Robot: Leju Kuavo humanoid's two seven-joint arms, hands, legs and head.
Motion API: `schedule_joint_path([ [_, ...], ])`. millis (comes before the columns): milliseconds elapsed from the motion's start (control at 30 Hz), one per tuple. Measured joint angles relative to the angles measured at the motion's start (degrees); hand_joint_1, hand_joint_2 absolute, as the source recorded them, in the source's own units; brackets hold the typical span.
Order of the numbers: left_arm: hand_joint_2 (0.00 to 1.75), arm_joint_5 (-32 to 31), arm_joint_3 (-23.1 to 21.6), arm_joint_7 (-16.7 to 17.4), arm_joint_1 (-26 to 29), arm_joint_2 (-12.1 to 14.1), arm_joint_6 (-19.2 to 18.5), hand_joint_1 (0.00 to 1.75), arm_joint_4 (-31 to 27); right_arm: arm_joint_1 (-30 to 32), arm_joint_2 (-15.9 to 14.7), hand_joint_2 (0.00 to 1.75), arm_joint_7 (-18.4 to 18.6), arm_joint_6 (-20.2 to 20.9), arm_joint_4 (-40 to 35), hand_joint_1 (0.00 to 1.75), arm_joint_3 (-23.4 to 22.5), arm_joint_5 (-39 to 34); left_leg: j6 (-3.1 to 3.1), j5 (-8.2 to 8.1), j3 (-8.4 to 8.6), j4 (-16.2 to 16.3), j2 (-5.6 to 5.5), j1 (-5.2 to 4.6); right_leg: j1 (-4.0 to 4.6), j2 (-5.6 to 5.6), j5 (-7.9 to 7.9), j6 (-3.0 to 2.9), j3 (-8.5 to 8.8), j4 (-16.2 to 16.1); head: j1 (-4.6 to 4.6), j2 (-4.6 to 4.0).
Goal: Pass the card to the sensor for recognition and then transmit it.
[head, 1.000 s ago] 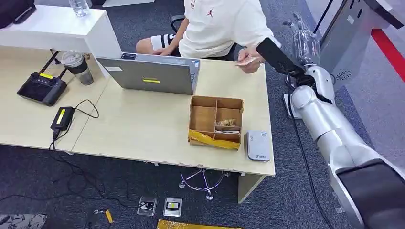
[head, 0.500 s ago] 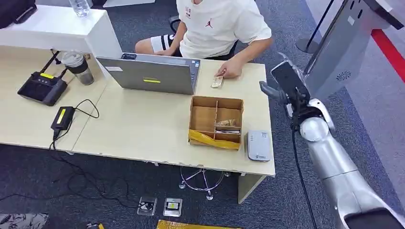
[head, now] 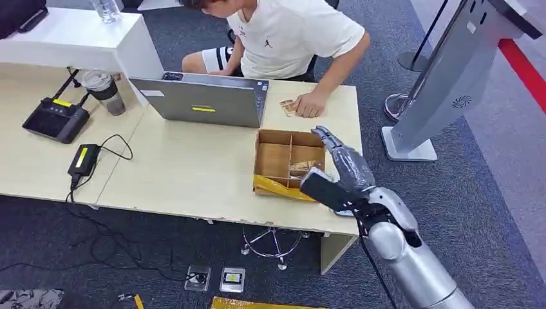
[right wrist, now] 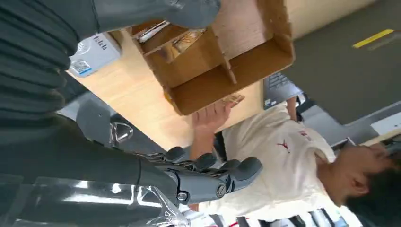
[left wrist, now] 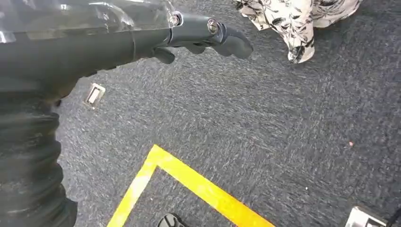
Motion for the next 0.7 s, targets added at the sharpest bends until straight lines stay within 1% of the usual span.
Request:
schedule_joint_path([
  [67,1.75,0.0,0.0,0.0,0.0,-0.1,0.0,0.00,0.0,0.2,0.9,1.75,0.0,-0.2,-0.7,0.00,1.0,1.7,0.00,0.00,-0.01,0.0,0.00,0.00,0.00,0.01,0.00,0.00,0.00,0.0,0.02,0.00],
  [200,1.75,-0.4,0.0,0.3,0.0,-0.2,0.0,0.00,0.0,0.4,2.7,1.75,0.5,-1.7,-0.7,0.00,4.0,11.2,0.00,0.00,-0.02,0.0,0.00,0.00,0.00,0.00,0.00,0.00,0.00,0.0,0.02,0.00],
  [333,1.75,-0.6,0.0,0.3,0.0,-0.3,0.0,0.00,0.0,0.4,4.3,1.75,0.6,-6.3,1.4,0.00,6.6,19.0,0.00,0.00,-0.02,0.0,0.00,0.00,0.00,0.00,-0.01,-0.01,0.00,0.0,0.02,0.00],
  [433,1.75,-1.1,0.0,0.4,-0.1,-0.4,0.0,0.00,0.0,0.4,5.2,1.75,0.8,-8.0,3.8,0.00,7.8,21.4,0.00,0.00,-0.01,0.0,0.00,0.00,0.00,0.00,-0.01,-0.01,0.00,0.0,0.04,0.00],
  [700,1.75,-1.4,0.0,0.5,-0.7,-0.4,-0.1,0.00,0.0,-0.2,7.2,1.75,1.6,-8.4,11.6,0.00,8.8,22.7,0.00,0.00,-0.02,0.0,-0.01,0.00,0.00,0.00,0.00,0.00,0.00,0.0,0.02,0.00],
])
